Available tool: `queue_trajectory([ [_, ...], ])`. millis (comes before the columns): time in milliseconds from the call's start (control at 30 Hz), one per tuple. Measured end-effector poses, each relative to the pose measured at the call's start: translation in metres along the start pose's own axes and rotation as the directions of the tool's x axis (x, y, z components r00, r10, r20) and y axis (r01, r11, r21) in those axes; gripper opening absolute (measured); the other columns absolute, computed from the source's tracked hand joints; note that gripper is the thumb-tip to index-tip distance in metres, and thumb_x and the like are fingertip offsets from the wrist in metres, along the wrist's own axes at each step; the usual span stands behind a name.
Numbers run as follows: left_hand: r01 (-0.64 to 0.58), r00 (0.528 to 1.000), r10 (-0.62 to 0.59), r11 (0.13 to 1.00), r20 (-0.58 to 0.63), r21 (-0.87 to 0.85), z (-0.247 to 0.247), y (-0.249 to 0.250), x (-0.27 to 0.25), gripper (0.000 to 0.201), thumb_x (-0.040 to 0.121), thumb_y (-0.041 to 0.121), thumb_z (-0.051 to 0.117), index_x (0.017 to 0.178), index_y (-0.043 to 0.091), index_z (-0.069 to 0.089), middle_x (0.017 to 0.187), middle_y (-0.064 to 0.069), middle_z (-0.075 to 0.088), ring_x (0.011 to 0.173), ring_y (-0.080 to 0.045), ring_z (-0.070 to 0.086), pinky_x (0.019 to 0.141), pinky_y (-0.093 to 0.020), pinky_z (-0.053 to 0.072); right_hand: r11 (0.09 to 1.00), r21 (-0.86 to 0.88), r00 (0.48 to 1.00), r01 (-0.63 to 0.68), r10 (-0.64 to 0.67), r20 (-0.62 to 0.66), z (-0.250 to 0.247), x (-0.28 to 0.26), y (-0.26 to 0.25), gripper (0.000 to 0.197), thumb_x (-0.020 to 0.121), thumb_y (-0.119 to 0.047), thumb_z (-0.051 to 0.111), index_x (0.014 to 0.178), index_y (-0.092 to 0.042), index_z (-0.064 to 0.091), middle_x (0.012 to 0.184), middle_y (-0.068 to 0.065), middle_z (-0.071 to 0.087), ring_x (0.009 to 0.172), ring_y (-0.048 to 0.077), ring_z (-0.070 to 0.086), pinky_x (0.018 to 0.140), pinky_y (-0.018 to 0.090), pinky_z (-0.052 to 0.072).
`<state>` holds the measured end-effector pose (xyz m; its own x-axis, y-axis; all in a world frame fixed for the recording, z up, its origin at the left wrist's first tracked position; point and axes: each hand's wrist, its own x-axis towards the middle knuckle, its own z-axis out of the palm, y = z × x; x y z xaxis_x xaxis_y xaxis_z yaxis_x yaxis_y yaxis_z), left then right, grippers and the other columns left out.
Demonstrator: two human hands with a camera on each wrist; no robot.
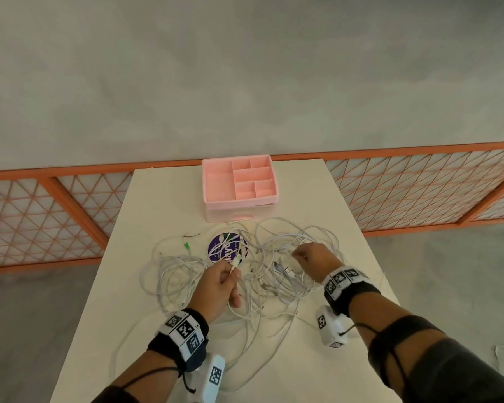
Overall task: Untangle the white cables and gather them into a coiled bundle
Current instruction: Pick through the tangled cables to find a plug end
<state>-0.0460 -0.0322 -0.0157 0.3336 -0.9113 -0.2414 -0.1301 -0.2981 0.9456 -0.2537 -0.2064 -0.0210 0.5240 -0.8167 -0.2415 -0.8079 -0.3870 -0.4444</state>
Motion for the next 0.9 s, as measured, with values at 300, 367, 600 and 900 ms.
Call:
queue_trajectory([
  [300, 0.045, 0.995, -0.051, 0.996, -0.081, -0.081, -0.014, -0.004, -0.006, 0.024, 0.105, 0.005, 0.040, 0.088, 0.002, 0.057, 0.059, -0.011, 0.054, 0.045, -0.026, 0.059, 0.047, -0.028, 0.048, 0.971, -0.203, 0.965, -0.127, 0.169, 0.202, 0.052, 0.022, -0.016, 0.039, 0.103, -0.035, 0.042, 0.112, -0.004, 0.064, 0.118, 0.014, 0.064, 0.109, 0.030, 0.061, 0.091, 0.032, 0.046],
  [367, 0.049, 0.995, -0.059, 0.993, -0.082, -0.111, -0.016, -0.001, -0.005, 0.025, 0.106, 0.005, 0.037, 0.092, 0.001, 0.058, 0.059, -0.013, 0.056, 0.046, -0.025, 0.060, 0.046, -0.027, 0.050, 0.969, -0.197, 0.955, -0.150, 0.194, 0.225, 0.055, 0.023, -0.013, 0.041, 0.102, -0.038, 0.042, 0.105, -0.005, 0.067, 0.111, 0.015, 0.066, 0.106, 0.030, 0.063, 0.092, 0.033, 0.049],
  [600, -0.017, 0.998, 0.001, 0.961, -0.058, -0.277, -0.015, 0.021, 0.007, 0.023, 0.108, 0.009, 0.035, 0.097, 0.003, 0.054, 0.067, -0.014, 0.068, 0.060, -0.030, 0.068, 0.059, -0.038, 0.056, 0.994, 0.098, 0.998, -0.045, 0.048, -0.036, 0.019, 0.018, -0.014, 0.005, 0.093, -0.013, 0.053, 0.089, -0.015, 0.056, 0.091, 0.005, 0.066, 0.082, 0.025, 0.065, 0.076, 0.037, 0.054],
  [900, -0.225, 0.971, 0.189, 0.926, -0.143, -0.302, -0.001, 0.079, 0.031, 0.022, 0.107, 0.015, 0.041, 0.095, 0.005, 0.058, 0.097, -0.013, 0.073, 0.091, -0.032, 0.072, 0.077, -0.043, 0.057, 0.763, 0.575, 0.946, 0.295, -0.150, -0.286, -0.082, -0.001, -0.088, 0.008, 0.092, -0.003, 0.062, 0.088, -0.010, 0.063, 0.082, 0.013, 0.068, 0.075, 0.028, 0.072, 0.074, 0.042, 0.061],
])
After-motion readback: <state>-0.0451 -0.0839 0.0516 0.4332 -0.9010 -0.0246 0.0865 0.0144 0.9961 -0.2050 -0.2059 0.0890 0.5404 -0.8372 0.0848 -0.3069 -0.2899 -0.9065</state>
